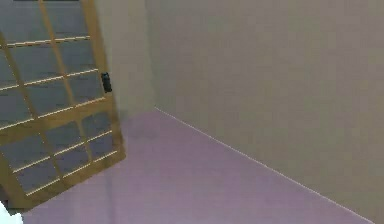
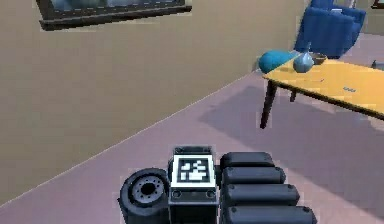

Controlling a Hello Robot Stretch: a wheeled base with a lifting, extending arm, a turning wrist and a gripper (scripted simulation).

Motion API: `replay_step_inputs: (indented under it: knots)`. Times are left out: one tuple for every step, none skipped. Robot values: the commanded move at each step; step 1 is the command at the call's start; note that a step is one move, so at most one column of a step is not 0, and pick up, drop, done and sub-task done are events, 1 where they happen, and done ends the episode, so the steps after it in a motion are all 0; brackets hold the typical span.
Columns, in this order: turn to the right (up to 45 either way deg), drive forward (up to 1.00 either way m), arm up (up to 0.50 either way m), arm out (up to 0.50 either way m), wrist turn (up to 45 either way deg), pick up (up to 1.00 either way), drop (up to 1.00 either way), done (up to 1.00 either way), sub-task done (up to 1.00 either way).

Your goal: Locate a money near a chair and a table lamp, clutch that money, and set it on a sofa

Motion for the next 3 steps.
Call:
replay_step_inputs:
  knots:
    - [0.0,0.70,0.00,0.00,0.0,0.00,0.00,0.00,0.00]
    - [-45.0,0.00,0.00,0.00,0.0,0.00,0.00,0.00,0.00]
    - [0.0,0.65,0.00,0.00,0.0,0.00,0.00,0.00,0.00]
